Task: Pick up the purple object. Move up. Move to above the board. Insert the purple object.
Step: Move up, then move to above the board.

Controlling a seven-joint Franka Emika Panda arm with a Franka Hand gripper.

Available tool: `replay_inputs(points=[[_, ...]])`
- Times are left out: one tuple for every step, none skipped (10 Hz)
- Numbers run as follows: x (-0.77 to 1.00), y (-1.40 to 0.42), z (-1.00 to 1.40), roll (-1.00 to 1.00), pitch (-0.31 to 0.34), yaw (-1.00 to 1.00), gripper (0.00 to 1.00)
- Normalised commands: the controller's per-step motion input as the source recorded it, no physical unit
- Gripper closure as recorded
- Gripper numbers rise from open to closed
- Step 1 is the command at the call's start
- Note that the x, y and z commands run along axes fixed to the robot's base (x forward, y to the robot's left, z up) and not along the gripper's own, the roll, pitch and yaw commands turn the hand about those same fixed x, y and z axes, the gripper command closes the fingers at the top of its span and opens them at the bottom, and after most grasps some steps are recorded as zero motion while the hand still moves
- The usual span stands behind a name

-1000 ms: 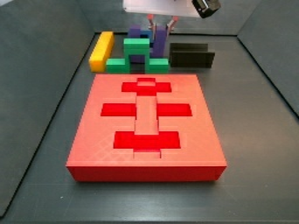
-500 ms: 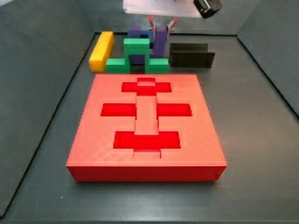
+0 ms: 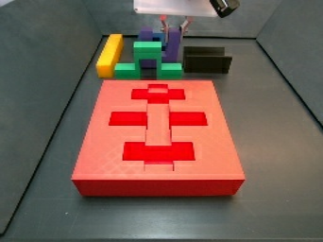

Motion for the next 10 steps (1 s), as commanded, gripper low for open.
replay_inputs(points=[[0.01,-0.07,0.79,-0.01,0.011,-0.04,1.0],[-0.01,-0.06,0.49,-0.03,0.058,-0.03,1.0],[0.03,-0.02,0.22,-0.03,0.041,-0.01,1.0],[0.0,0.0,1.4,0.0,0.0,0.0,1.0],[-0.02,0.0,1.4,0.0,0.02,0.01,1.0],[-0.04,-0.01,1.4,-0.02,0.012,0.0,1.0],[0.0,0.01,1.4,-0.04,0.014,0.0,1.0],[0.03,0.01,1.4,-0.05,0.052,0.0,1.0],[0.01,0.0,0.76,-0.05,0.073,-0.01,1.0],[0.03,0.0,0.34,-0.05,0.054,-0.01,1.0]])
